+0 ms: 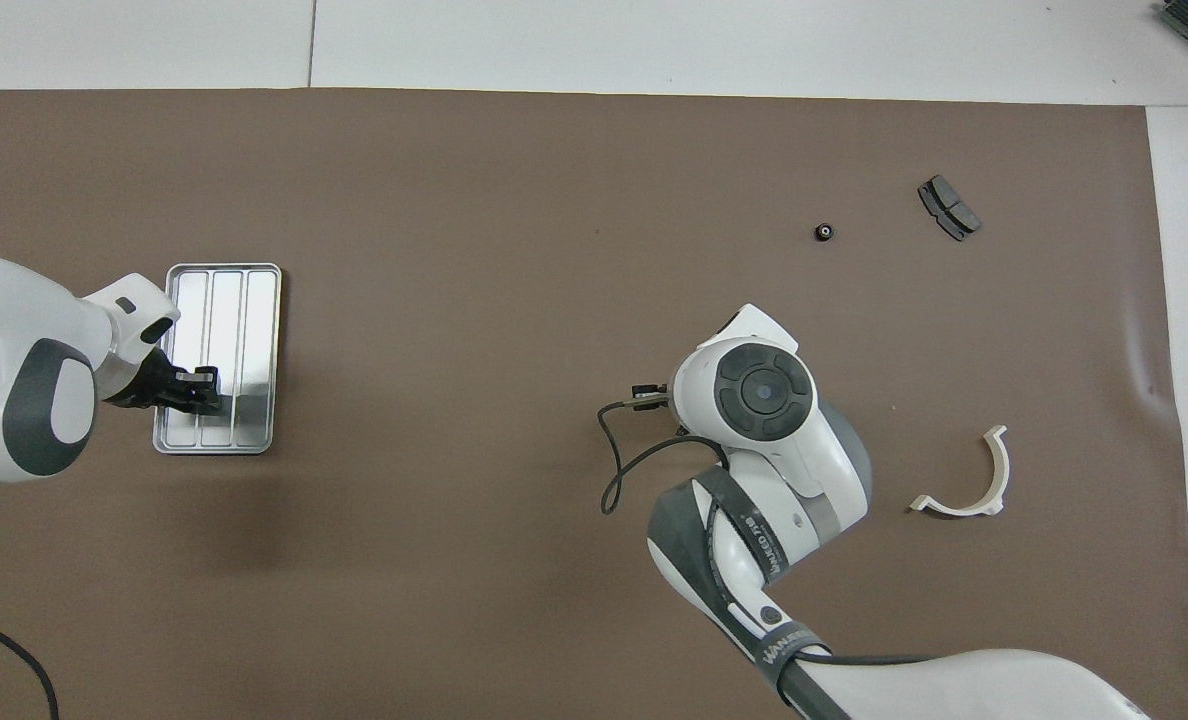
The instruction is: Place bearing gear from tray to pile
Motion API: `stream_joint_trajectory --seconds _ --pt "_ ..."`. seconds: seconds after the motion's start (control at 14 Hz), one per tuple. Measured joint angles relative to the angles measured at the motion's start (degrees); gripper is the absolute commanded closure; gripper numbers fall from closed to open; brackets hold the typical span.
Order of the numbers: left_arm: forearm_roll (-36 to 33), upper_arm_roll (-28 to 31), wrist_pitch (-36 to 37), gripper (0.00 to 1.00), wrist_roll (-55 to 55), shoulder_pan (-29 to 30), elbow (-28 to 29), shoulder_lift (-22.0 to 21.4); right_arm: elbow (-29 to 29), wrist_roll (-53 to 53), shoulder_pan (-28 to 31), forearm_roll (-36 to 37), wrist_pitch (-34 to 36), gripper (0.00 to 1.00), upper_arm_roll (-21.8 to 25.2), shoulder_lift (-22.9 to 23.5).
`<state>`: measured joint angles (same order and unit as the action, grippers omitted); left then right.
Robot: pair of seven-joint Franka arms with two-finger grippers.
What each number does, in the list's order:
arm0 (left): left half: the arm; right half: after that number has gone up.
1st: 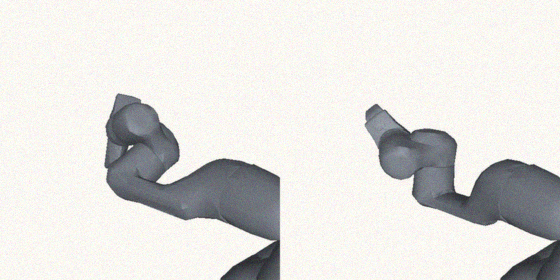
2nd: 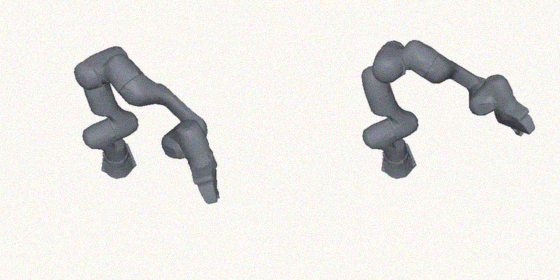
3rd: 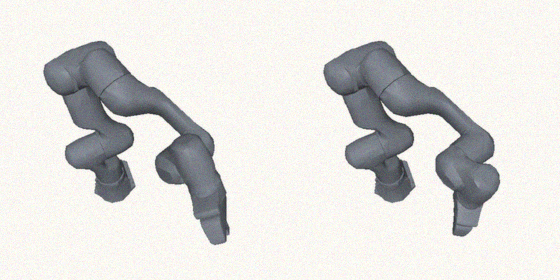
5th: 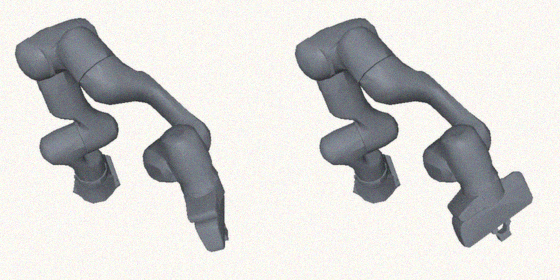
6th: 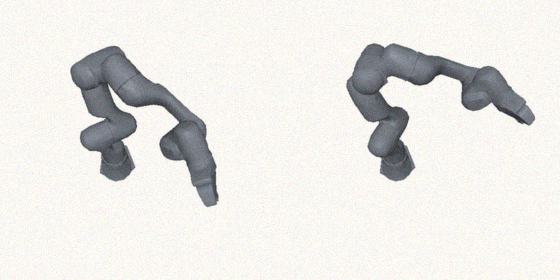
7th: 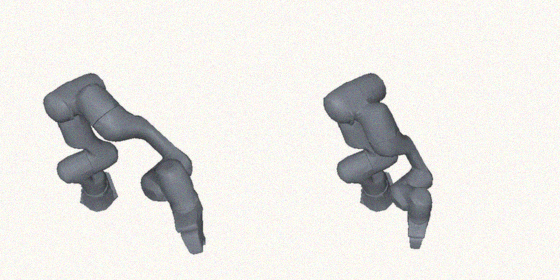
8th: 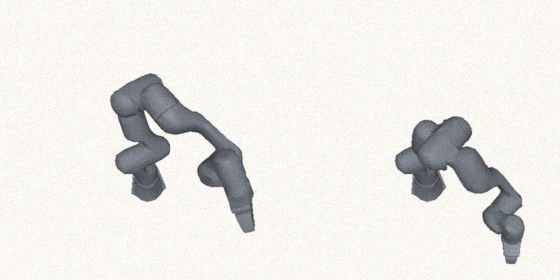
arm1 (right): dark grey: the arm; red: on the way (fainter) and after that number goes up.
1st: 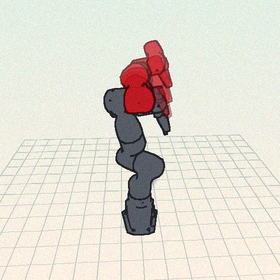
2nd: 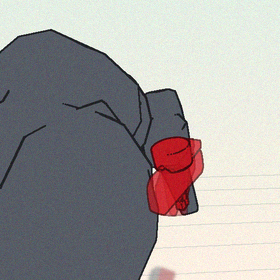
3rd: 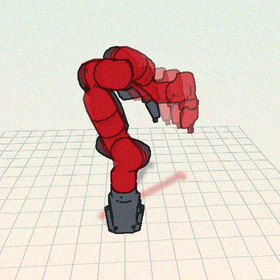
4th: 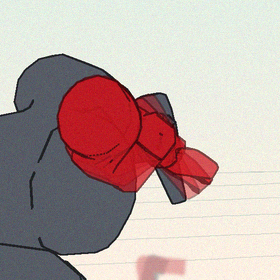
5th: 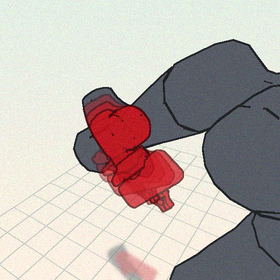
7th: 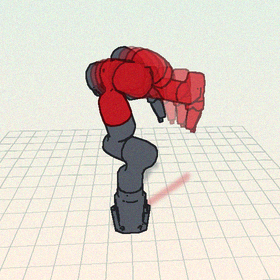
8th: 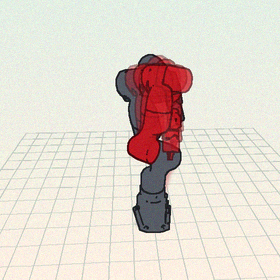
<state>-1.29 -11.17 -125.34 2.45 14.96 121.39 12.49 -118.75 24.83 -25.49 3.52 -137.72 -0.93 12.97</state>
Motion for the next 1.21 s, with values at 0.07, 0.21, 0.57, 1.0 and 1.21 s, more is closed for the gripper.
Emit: stream_joint_trajectory --seconds 0.07,0.21,0.57,1.0,1.21 --pt "0.0 -0.01 0.0 0.75 0.0 0.0 0.0 0.0 -0.03 -2.72 1.96 0.04 0.28 1.0 0.0 -0.5" --pt "0.0 -0.05 -0.04 0.8 0.0 0.0 0.0 0.0 0.01 -10.18 6.56 0.08 1.56 1.0 0.06 -1.84" --pt "0.0 -0.58 -0.61 0.86 0.0 -0.1 -1.93 -0.08 -0.55 -22.29 11.38 0.08 6.27 1.0 0.08 -4.43" --pt "0.03 -1.3 8.6 0.87 -3.5 -0.57 -12.31 -0.81 -1.36 -35.29 20.38 0.08 6.24 1.0 0.13 -4.4" --pt "0.21 -1.9 10.48 0.87 -14.3 -5.51 -12.91 -1.25 -1.71 -36.42 23.8 0.08 5.44 1.0 0.14 -3.62"
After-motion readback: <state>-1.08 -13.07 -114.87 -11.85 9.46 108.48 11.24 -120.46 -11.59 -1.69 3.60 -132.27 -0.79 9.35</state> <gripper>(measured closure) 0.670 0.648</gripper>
